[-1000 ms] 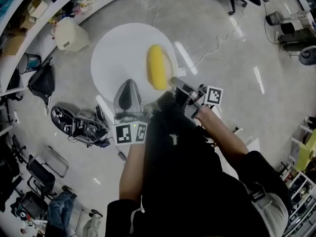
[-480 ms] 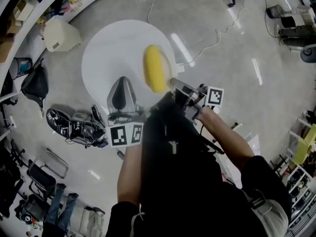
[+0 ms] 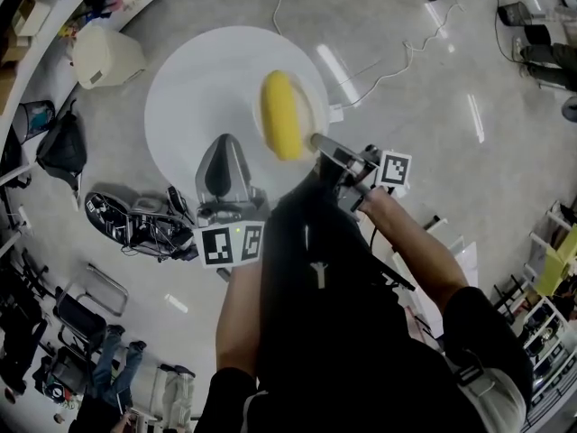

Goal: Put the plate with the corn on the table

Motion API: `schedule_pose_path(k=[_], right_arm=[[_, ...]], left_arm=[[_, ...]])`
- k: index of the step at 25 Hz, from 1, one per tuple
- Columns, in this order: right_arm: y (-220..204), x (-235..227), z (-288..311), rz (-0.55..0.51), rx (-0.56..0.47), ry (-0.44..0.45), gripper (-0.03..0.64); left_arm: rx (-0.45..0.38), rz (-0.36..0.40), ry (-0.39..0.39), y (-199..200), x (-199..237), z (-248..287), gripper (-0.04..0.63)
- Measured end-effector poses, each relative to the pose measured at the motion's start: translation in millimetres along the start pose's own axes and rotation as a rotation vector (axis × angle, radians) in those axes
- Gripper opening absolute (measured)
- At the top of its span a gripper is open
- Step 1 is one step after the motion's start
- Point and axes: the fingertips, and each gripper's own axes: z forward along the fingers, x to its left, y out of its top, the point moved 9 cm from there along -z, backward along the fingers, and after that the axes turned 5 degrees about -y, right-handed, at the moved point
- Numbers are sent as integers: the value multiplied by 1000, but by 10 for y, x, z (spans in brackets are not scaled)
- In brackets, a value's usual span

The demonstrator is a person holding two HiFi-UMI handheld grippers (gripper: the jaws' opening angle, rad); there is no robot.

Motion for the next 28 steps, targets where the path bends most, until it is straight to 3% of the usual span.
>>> schedule_pose_path(k=[28], right_arm=[[371,-818,298,33,8,-50,52]], left_arm=[[32,-40,30,-459,345,557,3]])
